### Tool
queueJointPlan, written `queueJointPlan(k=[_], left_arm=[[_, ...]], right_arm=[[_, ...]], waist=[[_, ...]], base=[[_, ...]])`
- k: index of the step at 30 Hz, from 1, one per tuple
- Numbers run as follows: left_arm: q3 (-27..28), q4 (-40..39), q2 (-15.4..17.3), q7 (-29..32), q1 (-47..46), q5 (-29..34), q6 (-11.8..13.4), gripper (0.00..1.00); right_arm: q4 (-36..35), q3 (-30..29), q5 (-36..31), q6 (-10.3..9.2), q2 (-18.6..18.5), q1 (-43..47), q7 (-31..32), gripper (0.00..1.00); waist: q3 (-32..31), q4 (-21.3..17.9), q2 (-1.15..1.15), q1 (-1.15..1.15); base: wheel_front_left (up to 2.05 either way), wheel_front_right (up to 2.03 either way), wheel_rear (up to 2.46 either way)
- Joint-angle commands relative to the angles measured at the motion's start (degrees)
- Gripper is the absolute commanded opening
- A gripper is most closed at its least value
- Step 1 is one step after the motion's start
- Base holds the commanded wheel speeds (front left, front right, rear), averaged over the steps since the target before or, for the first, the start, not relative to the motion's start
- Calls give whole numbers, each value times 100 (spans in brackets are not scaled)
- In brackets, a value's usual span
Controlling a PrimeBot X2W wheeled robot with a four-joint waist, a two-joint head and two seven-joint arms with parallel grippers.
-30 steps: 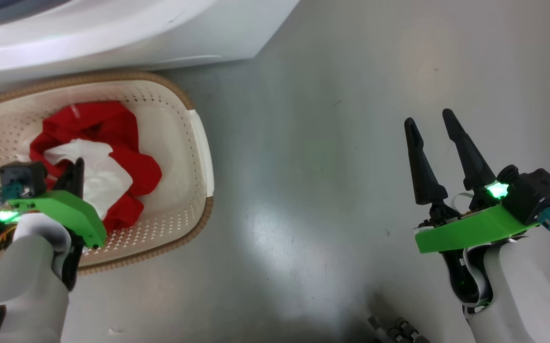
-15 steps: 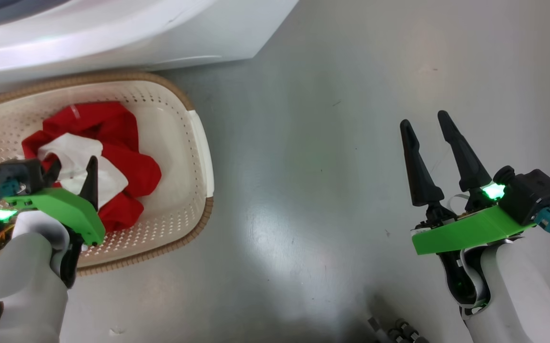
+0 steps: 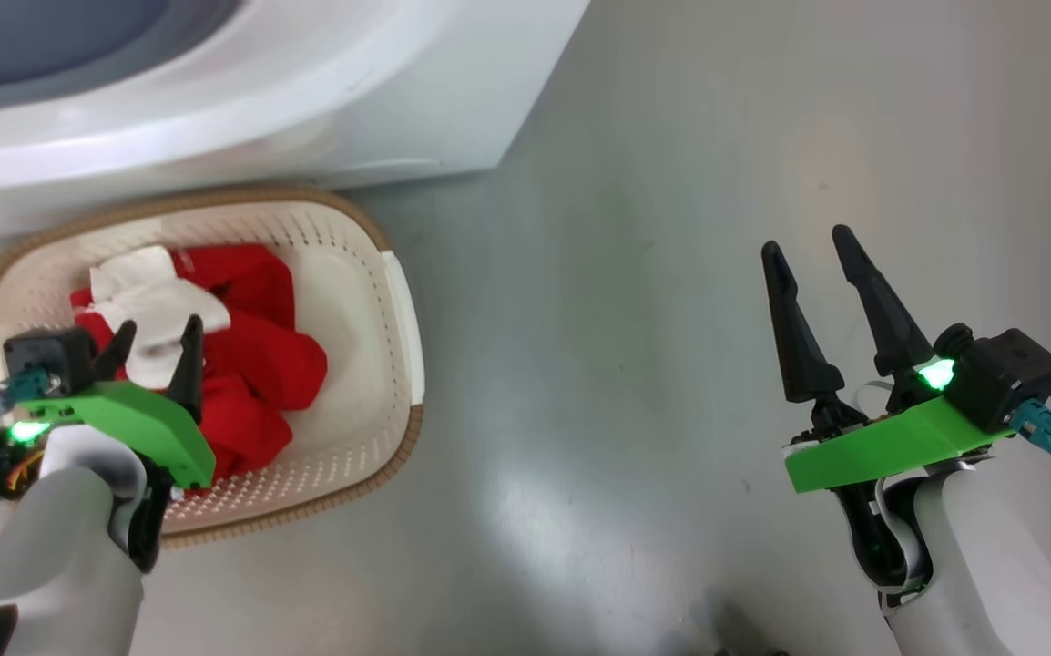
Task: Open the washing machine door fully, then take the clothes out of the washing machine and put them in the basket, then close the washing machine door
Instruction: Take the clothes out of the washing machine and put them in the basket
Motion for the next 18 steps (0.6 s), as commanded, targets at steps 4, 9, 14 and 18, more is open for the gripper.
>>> queueJointPlan(k=[4,9,14,18], left_arm=[[302,-312,176,-30,392,-29,9,100],[595,-739,109,-30,744,104,9,100],[1078,-1345,-55,-30,1231,433,9,100],[1410,-1766,-207,-30,1567,702,9,100]], right_arm=[[-16,80,-136,28,-14,171,-37,100],[98,65,-225,28,-14,290,-37,100],[213,40,-321,28,-14,461,-37,100],[287,27,-377,28,-14,575,-37,100]], waist=[[-490,127,0,0],[-940,239,0,0],[-1458,367,0,0],[-1766,441,0,0]], base=[[0,0,0],[0,0,0],[0,0,0],[0,0,0]])
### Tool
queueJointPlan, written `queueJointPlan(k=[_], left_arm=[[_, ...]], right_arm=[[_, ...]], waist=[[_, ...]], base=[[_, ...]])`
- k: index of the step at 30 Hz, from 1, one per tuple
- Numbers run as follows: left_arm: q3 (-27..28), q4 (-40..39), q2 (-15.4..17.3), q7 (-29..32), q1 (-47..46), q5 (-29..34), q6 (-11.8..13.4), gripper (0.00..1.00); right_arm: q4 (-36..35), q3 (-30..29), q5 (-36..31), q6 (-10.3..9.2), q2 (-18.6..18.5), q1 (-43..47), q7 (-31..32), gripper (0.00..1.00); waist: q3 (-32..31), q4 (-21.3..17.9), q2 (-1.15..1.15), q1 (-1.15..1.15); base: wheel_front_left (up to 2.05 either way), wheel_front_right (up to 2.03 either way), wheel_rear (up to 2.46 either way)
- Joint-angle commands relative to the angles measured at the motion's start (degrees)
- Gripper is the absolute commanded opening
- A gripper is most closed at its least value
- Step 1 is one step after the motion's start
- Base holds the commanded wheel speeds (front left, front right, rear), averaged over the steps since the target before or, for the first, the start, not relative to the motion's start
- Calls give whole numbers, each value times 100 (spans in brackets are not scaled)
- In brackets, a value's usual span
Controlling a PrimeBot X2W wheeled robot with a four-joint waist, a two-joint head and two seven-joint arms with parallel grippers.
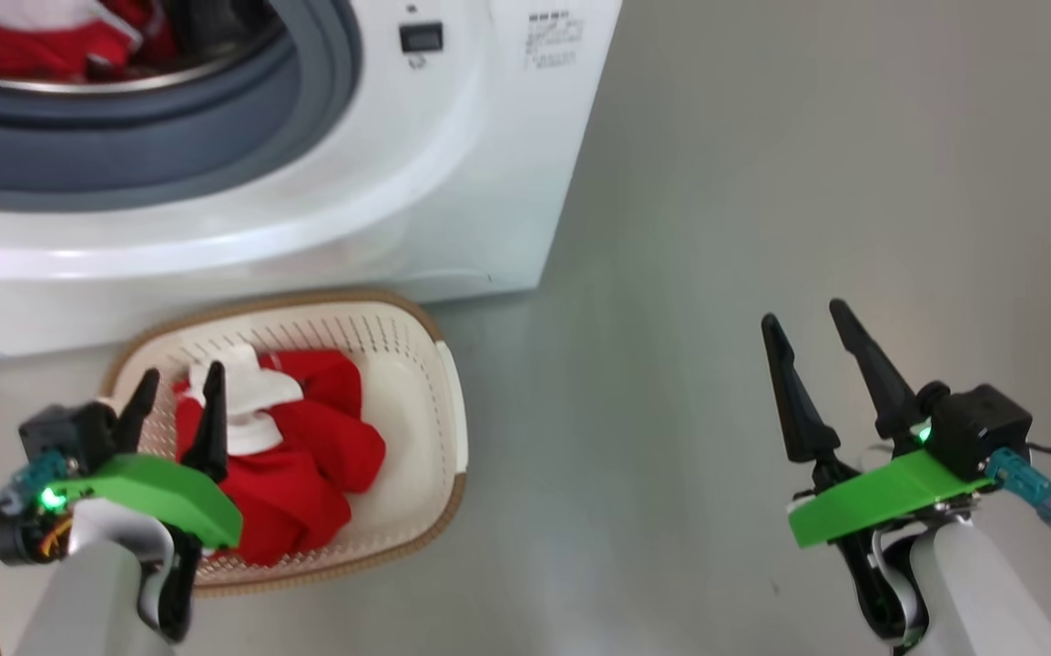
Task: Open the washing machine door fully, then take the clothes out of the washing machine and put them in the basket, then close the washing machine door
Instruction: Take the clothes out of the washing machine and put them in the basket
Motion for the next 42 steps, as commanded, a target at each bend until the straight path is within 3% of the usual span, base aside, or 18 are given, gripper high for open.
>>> queueJointPlan(k=[1,20,42], left_arm=[[232,-198,131,-30,204,112,9,100],[906,-1980,-248,-30,1621,839,9,100],[1292,-3761,-495,-30,3452,1185,9,100]], right_arm=[[-87,114,-72,28,-9,129,-37,100],[66,53,-60,28,-122,751,-37,100],[-83,-156,50,28,-283,1562,-37,100]], waist=[[-408,164,0,0],[-1516,343,0,0],[-2187,449,0,0]], base=[[0,0,0],[0,0,0],[0,0,0]])
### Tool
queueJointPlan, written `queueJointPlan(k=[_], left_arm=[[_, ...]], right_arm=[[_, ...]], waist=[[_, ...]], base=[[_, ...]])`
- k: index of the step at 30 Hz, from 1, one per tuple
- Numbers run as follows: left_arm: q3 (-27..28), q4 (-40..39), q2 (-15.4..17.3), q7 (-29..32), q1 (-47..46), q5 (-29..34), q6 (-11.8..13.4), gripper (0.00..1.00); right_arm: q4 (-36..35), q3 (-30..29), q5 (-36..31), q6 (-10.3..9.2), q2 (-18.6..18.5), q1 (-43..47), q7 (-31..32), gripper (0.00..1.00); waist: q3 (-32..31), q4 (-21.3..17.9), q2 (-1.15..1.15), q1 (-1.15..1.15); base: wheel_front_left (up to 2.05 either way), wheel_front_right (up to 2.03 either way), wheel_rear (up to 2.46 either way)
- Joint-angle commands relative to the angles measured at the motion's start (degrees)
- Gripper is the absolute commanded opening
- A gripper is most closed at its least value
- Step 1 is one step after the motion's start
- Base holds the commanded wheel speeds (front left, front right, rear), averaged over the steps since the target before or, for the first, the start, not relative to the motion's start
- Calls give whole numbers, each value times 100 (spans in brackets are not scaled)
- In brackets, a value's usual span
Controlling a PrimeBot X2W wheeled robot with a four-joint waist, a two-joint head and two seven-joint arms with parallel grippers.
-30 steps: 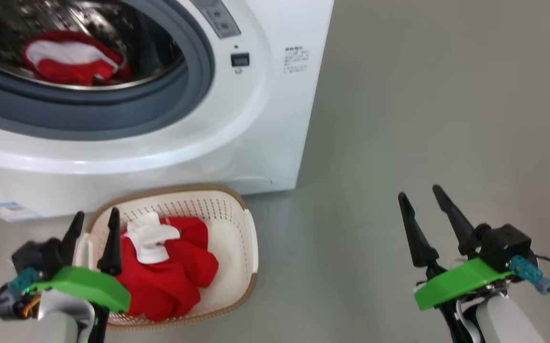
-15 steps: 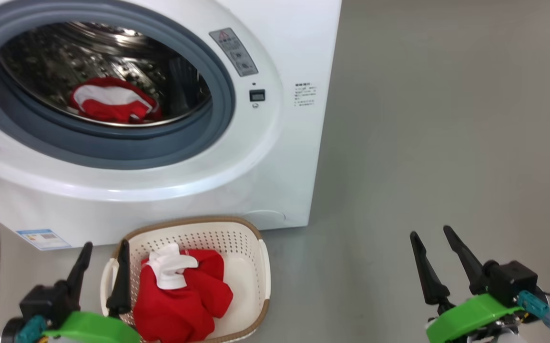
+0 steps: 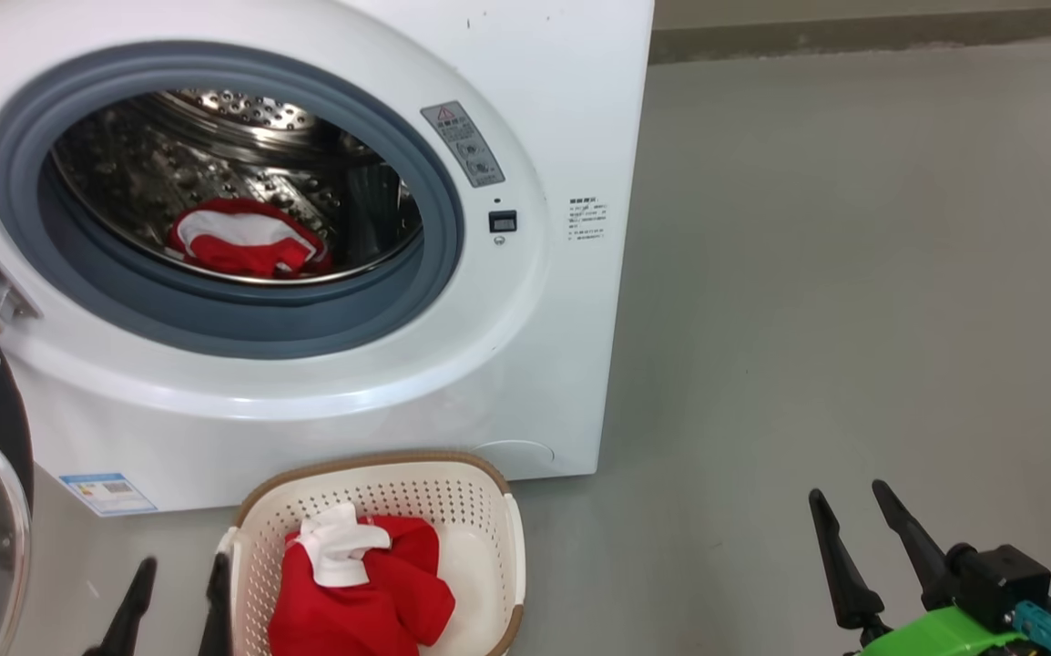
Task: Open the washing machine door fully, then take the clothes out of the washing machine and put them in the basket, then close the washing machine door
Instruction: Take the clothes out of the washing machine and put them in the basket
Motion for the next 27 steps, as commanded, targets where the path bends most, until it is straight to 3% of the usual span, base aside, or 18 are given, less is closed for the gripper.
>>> queueJointPlan(k=[1,12,27], left_arm=[[270,-248,29,-30,24,46,9,100],[325,-437,-72,-30,249,-3,9,100],[195,-196,-31,-30,-176,34,9,100]], right_arm=[[-168,93,39,28,-94,2,-37,100],[-195,54,47,28,-83,101,-37,100],[-217,25,3,28,-12,-81,-37,100]], waist=[[-47,-6,0,0],[-26,-7,0,0],[267,-19,0,0]], base=[[0,0,0],[0,0,0],[0,0,0]])
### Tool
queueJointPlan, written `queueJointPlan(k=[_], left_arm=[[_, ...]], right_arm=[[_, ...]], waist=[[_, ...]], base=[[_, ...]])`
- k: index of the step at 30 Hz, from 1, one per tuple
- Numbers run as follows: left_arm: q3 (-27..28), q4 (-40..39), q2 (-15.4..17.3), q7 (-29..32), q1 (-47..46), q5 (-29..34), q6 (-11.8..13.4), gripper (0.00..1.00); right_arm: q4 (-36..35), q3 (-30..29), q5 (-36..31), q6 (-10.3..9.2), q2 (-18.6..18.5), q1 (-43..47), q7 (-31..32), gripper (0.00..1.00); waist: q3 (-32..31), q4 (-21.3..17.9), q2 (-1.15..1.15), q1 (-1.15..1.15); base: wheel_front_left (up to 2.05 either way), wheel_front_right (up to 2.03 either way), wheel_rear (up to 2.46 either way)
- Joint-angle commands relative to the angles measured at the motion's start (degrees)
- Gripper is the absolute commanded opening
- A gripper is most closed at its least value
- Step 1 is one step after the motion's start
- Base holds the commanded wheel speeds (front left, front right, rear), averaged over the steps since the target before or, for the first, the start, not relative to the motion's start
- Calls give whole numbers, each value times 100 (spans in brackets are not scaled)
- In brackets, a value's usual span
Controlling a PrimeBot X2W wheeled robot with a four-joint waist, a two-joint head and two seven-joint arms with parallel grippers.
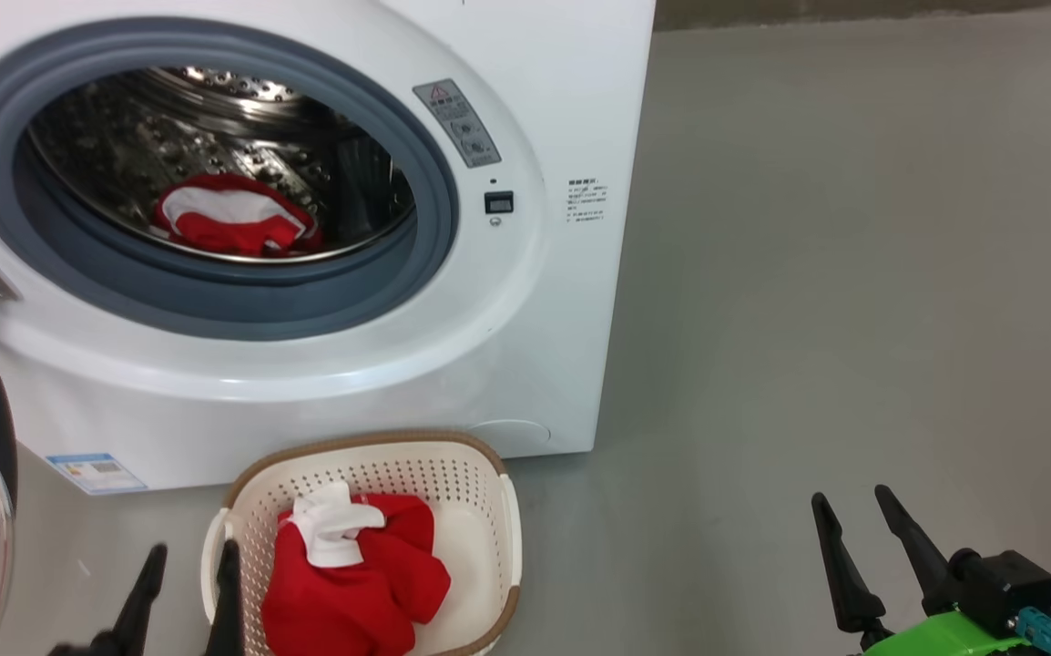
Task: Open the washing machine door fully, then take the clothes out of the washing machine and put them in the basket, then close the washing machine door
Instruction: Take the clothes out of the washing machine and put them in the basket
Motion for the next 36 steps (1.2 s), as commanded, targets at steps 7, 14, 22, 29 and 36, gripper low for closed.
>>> queueJointPlan(k=[7,14,22,29,36], left_arm=[[-111,513,236,-30,-1275,179,9,100],[-292,1441,418,-30,-2784,403,23,100],[-451,2934,703,-30,-4805,493,34,100],[-566,3921,970,-26,-5812,491,24,100],[-762,4938,1213,178,-6799,570,19,100]], right_arm=[[-190,131,-56,28,55,-476,-37,100],[-237,197,-78,28,129,-877,-37,100],[-265,406,155,28,146,-1338,-37,100],[-281,544,290,28,147,-1475,-37,100],[-325,643,422,28,147,-1579,-37,100]], waist=[[538,14,0,0],[1178,-79,0,0],[1797,-333,0,0],[2068,-571,0,0],[2378,-773,0,0]], base=[[0,0,0],[0,0,0],[0,0,0],[0,0,0],[0,0,0]])
